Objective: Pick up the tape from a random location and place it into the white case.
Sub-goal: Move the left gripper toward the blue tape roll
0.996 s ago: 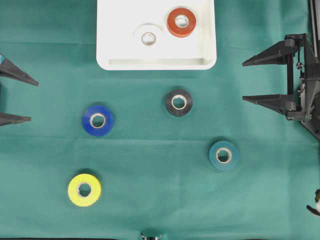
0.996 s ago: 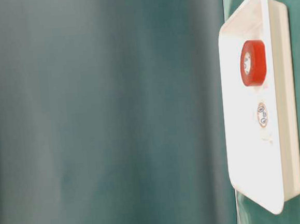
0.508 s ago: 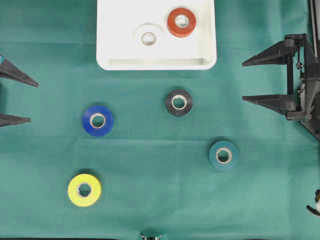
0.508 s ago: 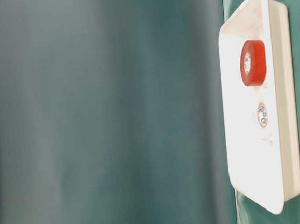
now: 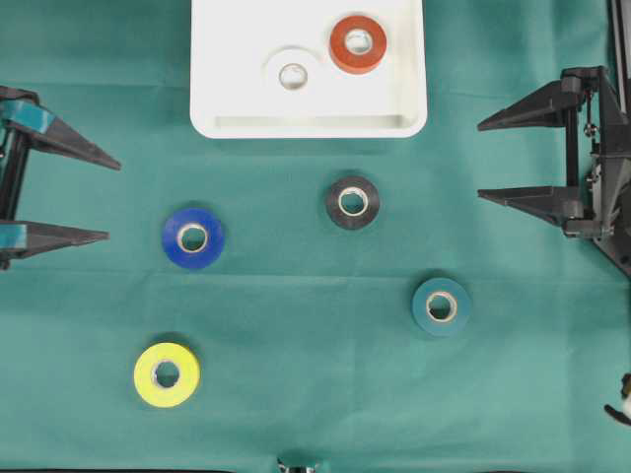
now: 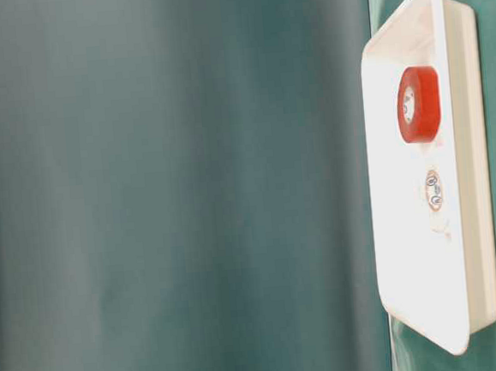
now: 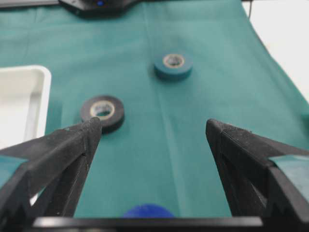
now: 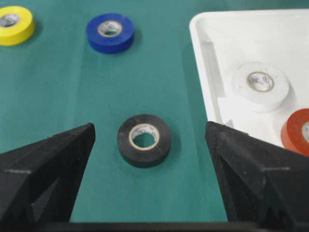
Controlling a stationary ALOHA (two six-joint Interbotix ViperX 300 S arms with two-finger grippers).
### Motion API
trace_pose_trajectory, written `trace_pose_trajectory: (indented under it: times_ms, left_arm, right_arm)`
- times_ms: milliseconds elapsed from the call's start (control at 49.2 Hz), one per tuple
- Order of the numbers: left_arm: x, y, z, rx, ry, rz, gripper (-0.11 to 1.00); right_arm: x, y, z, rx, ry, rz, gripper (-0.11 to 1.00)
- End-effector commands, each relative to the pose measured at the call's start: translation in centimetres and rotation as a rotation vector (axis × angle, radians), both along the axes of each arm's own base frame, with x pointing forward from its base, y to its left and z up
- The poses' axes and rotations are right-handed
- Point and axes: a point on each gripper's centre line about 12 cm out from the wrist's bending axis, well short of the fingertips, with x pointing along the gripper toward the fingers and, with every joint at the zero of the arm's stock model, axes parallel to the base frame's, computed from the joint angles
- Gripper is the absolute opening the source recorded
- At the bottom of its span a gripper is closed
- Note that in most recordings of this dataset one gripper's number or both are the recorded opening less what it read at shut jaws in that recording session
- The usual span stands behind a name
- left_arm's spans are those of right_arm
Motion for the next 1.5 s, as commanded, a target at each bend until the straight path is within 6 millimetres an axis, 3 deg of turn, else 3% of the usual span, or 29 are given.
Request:
trace_pose_trajectory:
  times_ms: [0,305,792,975,1341,1483]
  left_arm:
    - [1.1,-0.1,1.2,0.000,-0.036,0.003,0.97]
    - [4.5,0.1,1.1,0.027,0.006,0.022,0.97]
    - [5.7,0.7,1.7,-0.001,0.097,0.057,0.97]
    - [7.0,1.1,1.7,0.013,0.253,0.072,0.97]
    - [9.2,1.3,0.6,0.062,0.763,0.077,0.97]
    - [10.0,1.3,0.7,0.075,0.864,0.075,0.97]
  right_arm:
    - [0.4,-0.1,1.0,-0.001,-0.024,-0.002,0.88]
    - [0.5,0.0,0.8,0.002,-0.018,-0.001,0.88]
    - [0.5,0.0,0.8,0.000,-0.017,-0.001,0.88]
    - [0.4,-0.1,0.8,0.000,-0.015,-0.003,0.88]
    - [0.5,-0.1,1.0,0.001,-0.014,-0.005,0.88]
    - [0.5,-0.1,1.0,0.001,-0.016,-0.005,0.88]
